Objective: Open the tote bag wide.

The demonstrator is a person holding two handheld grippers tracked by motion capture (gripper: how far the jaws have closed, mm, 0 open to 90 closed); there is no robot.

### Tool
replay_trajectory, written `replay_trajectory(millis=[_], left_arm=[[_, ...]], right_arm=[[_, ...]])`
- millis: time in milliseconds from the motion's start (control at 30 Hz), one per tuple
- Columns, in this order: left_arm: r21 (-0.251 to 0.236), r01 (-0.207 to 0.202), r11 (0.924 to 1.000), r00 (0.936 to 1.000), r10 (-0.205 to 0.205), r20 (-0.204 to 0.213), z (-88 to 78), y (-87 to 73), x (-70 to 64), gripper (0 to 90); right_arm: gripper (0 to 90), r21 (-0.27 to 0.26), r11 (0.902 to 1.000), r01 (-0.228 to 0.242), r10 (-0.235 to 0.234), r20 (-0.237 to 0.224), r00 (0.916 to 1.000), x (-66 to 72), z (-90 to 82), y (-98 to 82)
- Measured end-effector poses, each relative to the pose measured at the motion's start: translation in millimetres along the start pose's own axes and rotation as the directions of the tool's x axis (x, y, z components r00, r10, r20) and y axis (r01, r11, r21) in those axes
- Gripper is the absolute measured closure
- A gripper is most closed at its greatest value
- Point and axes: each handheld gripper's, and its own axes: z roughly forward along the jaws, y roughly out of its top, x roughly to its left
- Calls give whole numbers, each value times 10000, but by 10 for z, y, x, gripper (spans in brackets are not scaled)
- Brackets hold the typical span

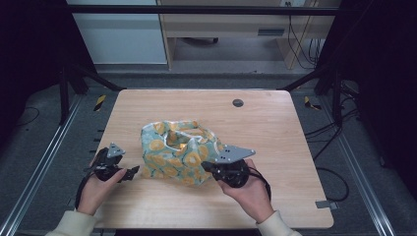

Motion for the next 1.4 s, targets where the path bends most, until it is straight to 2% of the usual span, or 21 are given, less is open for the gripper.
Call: replay_trajectory(millis=[67,100,167,233,333,433,500,567,633,700,800,833,867,900,1000,1033,1167,1267,1400], left_arm=[[-50,30,10000,10000,-31,-67,-26,10,-1,103],[-353,1,9994,10000,-3,-58,-104,43,-26,106],[-444,-39,9990,10000,38,-28,-141,66,-45,107],[-625,-458,9970,9989,463,66,-253,187,-118,112],[-826,-798,9934,9966,813,155,-361,343,-194,116],[-1124,-1263,9856,9919,1271,6,-505,560,-260,116],[-1129,-1502,9822,9884,1516,40,-543,709,-270,117],[-956,-1826,9785,9829,1841,70,-519,856,-269,120],[-797,-1936,9778,9804,1959,217,-450,991,-263,125],[-589,-2254,9725,9736,2271,231,-354,1105,-250,132],[-419,-2243,9736,9739,2254,255,-203,1217,-223,143],[-419,-2243,9736,9739,2254,255,-203,1217,-223,144],[-280,-2080,9777,9769,2091,448,-108,1260,-207,149],[-200,-2071,9781,9764,2079,581,-69,1276,-204,152],[-178,-2057,9785,9768,2063,572,-14,1296,-210,178],[-68,-2090,9779,9755,2089,690,34,1309,-223,181],[154,-2127,9770,9732,2104,934,139,1333,-233,231],[286,-2187,9754,9719,2151,951,177,1346,-242,323],[398,-2333,9716,9696,2294,853,188,1343,-251,521]], right_arm=[[900,112,9999,-86,86,-13,10000,9,30,-81],[900,159,9997,-175,176,-64,9998,11,48,-133],[900,257,9995,-185,187,-82,9998,18,72,-206],[900,310,9992,-266,268,-72,9996,19,97,-288],[900,605,9979,-211,213,-34,9998,27,142,-384],[900,789,9966,-230,244,-177,9995,58,187,-441],[900,873,9960,-206,227,-231,9995,67,210,-461],[900,912,9956,-213,235,-233,9995,73,228,-473],[900,961,9950,-272,294,-226,9993,80,245,-491],[895,1020,9944,-285,309,-218,9993,81,257,-512],[894,947,9947,-400,419,-184,9990,74,242,-527],[893,932,9947,-431,448,-161,9989,69,237,-529],[887,909,9949,-427,442,-146,9989,61,236,-533],[879,920,9948,-438,451,-121,9989,59,234,-533],[834,902,9948,-465,464,30,9989,60,218,-526],[780,772,9957,-513,503,141,9986,50,187,-510],[722,665,9956,-661,643,287,9975,31,150,-492],[682,619,9957,-695,672,374,9970,26,122,-486],[599,435,9967,-683,659,550,9963,13,53,-413]])
